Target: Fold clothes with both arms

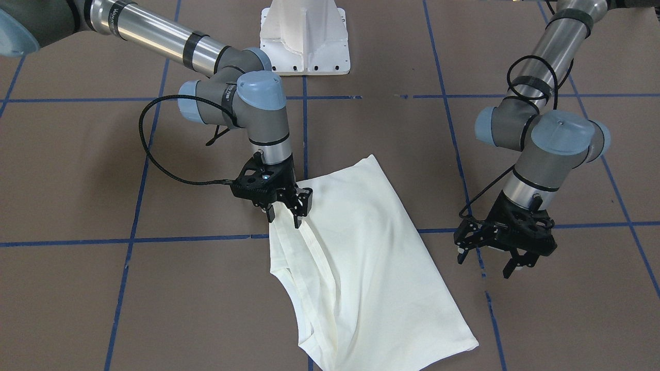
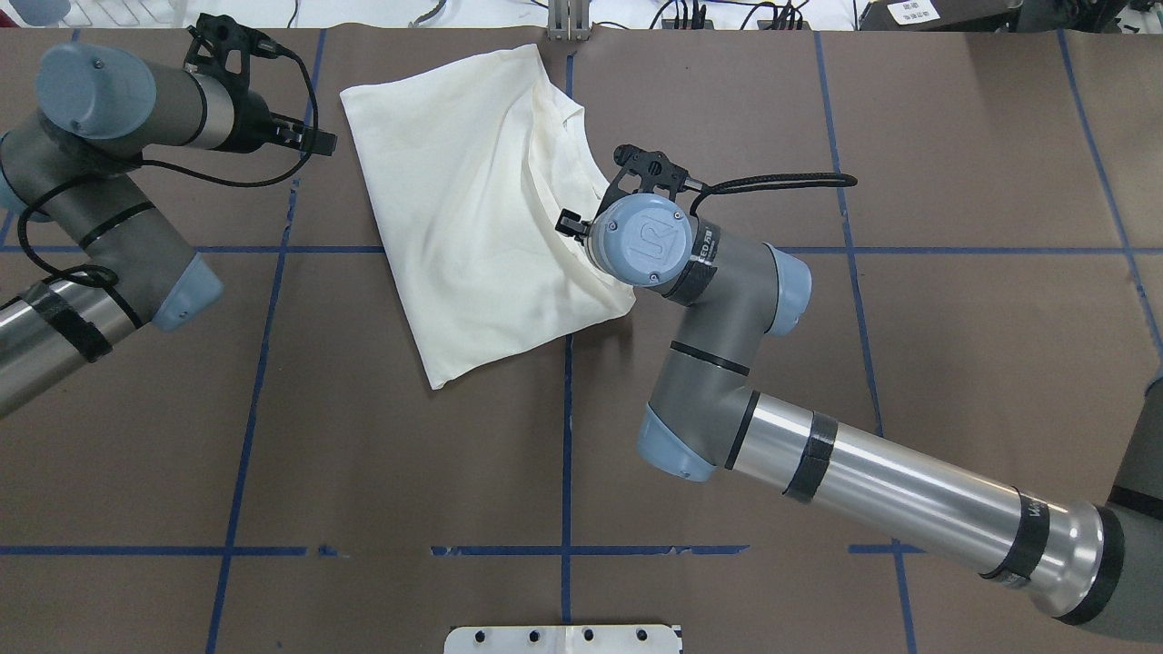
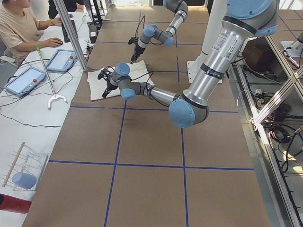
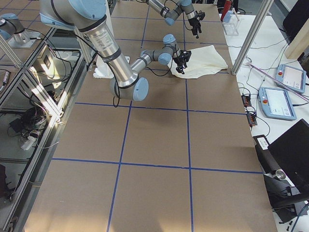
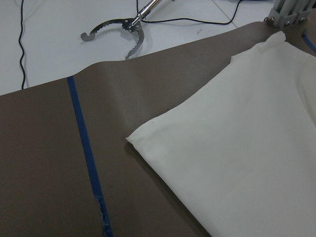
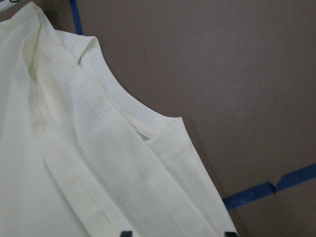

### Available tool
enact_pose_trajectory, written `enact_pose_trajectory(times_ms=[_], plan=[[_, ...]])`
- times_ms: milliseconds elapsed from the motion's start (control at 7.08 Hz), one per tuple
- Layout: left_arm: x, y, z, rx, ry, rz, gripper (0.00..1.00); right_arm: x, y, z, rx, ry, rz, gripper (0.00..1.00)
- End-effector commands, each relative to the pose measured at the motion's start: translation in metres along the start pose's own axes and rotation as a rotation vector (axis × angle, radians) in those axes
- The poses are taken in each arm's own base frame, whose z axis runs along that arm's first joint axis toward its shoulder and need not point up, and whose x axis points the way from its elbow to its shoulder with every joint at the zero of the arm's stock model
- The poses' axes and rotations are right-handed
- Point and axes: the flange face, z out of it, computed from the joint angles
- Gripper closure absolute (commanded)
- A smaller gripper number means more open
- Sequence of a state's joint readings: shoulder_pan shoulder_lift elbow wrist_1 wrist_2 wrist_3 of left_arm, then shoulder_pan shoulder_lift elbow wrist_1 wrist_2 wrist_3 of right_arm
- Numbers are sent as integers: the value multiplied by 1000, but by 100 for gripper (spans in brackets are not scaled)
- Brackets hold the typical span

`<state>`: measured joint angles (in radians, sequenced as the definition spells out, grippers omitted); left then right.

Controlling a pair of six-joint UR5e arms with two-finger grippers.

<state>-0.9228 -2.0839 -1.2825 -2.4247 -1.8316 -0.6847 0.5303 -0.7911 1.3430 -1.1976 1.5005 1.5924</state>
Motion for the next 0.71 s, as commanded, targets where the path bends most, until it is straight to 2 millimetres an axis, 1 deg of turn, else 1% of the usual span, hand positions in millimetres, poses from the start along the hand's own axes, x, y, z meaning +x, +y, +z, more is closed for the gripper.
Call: enact_pose_trajectory(times_ms=[0, 141, 423, 565], plan=[[-1, 1, 1, -2, -3, -5, 0, 8, 7, 9, -5, 61, -39, 34], [0, 2, 2, -3, -2, -4, 0, 10, 9, 11, -7, 74, -44, 37], [-1, 2, 2, -7, -5, -5, 0, 14, 14, 13, -7, 80, -57, 41], [-2, 4, 3, -9, -7, -6, 0, 13, 14, 13, -9, 79, -57, 48]])
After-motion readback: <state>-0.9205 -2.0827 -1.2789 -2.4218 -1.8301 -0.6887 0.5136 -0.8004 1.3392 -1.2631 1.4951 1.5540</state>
